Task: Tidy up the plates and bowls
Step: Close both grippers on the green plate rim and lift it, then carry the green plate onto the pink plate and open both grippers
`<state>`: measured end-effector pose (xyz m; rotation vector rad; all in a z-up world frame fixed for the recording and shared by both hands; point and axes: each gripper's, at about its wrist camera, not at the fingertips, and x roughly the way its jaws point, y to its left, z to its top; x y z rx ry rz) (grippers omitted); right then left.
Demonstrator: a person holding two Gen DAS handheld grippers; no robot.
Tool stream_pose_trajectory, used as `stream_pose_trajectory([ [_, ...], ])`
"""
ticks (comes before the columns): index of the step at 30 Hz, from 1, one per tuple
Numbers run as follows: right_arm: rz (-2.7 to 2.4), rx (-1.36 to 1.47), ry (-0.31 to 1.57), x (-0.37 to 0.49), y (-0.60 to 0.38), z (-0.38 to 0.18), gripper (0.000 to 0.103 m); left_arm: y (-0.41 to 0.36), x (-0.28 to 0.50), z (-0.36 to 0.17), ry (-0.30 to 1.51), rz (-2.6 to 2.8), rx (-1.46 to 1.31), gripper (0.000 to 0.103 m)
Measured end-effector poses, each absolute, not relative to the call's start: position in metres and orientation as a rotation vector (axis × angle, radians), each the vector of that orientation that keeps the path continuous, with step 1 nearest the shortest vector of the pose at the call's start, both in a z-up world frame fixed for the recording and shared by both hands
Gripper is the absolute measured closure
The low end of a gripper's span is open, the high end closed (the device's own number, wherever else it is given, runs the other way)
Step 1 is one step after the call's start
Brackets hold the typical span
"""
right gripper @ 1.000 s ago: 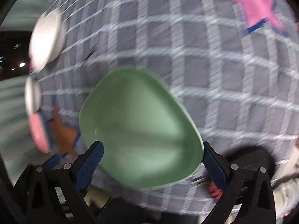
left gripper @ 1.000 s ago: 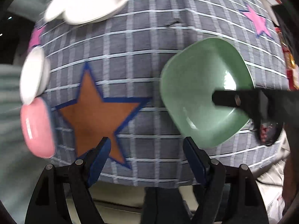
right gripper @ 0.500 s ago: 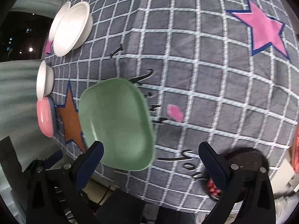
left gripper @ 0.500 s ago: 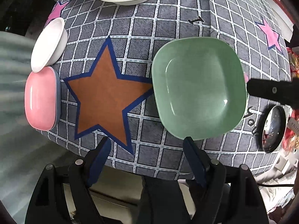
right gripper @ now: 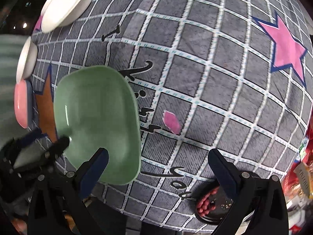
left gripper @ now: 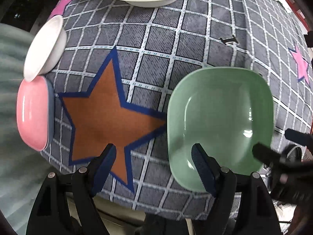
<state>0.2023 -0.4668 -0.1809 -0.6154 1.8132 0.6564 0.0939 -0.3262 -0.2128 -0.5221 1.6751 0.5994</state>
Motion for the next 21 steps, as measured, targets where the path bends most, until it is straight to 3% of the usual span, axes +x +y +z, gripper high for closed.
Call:
stream_pose_trajectory([
  [3,0.685,-0.637,1.807,0.193,-0.459,-0.187,0.002,-0.321,0.105,-0.231,1.691,0.579,-0.518,0.021],
  [4,0.689,-0.643,1.805,0.191,-0.457,-0.189,0.010,-0.320,0.103,-0.239,1.700,0.573,-0.515,0.021],
  [7,0.674,-0.680,1.763,0.185,-0.452,-0.191,0.014,-0.315,0.102,-0.243,1.669,0.550,-0.563,0.025],
  [9,0.667,-0.683,1.751,0.184,-0.452,-0.190,0.020,-0.314,0.103,-0.245,1.653,0.515,-0.585,0.036],
  [11,0.672,-0.711,1.726,0.188,-0.453,-0.186,0.045,-0.320,0.109,-0.245,1.643,0.457,-0.582,0.060],
  [12,0.686,-0.722,1.715,0.185,-0.449,-0.183,0.054,-0.326,0.113,-0.246,1.644,0.428,-0.578,0.065],
  [13,0.715,-0.718,1.716,0.180,-0.445,-0.181,0.076,-0.331,0.119,-0.249,1.656,0.418,-0.540,0.063],
  [21,0.724,-0.615,1.810,0.160,-0.439,-0.185,0.077,-0.341,0.106,-0.252,1.711,0.421,-0.469,0.065],
])
